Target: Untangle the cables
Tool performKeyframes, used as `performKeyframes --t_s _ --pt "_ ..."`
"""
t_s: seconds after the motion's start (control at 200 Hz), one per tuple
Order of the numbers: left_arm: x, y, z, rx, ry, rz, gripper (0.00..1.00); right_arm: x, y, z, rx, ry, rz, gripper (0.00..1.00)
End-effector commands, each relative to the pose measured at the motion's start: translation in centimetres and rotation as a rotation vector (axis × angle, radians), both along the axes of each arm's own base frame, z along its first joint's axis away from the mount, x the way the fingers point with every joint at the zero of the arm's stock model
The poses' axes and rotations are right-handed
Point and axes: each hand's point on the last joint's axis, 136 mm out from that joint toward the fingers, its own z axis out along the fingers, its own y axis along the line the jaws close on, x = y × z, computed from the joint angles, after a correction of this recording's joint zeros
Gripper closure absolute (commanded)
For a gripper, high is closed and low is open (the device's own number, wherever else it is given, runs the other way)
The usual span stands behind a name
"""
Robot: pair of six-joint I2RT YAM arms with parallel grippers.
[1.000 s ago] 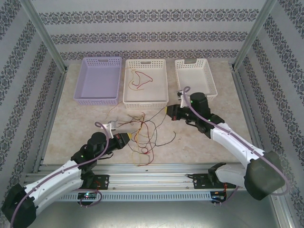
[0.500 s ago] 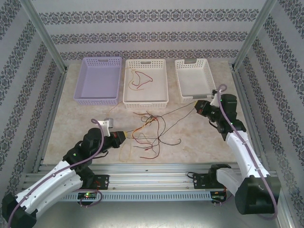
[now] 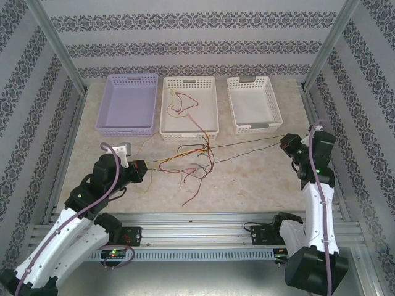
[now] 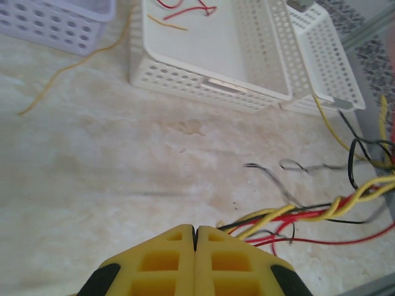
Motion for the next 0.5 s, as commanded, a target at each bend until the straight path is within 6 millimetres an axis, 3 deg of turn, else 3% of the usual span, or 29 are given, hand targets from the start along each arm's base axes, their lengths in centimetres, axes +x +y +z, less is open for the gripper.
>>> performKeyframes --t_s 0.0,0.345,0.41,0.495 --pt "-0.7 3.7 0.5 0.132 0.046 0.111 1.0 -1.2 -2.9 -1.0 -0.032 0.044 -0.154 1.0" --pt "-1.3 8.2 4.7 0.266 0.041 0.228 1.0 -3.1 -6.6 -2.4 0.017 0.041 -0.333 1.0" --pt "-1.2 7.5 4.8 0.23 0.039 0.202 1.0 -2.4 -5.8 -2.3 0.048 0.029 -0.284 1.0" --pt "-0.7 5.1 4.1 0.135 0.063 0.108 1.0 -1.6 -4.7 -1.7 0.048 0.012 -0.211 1.0"
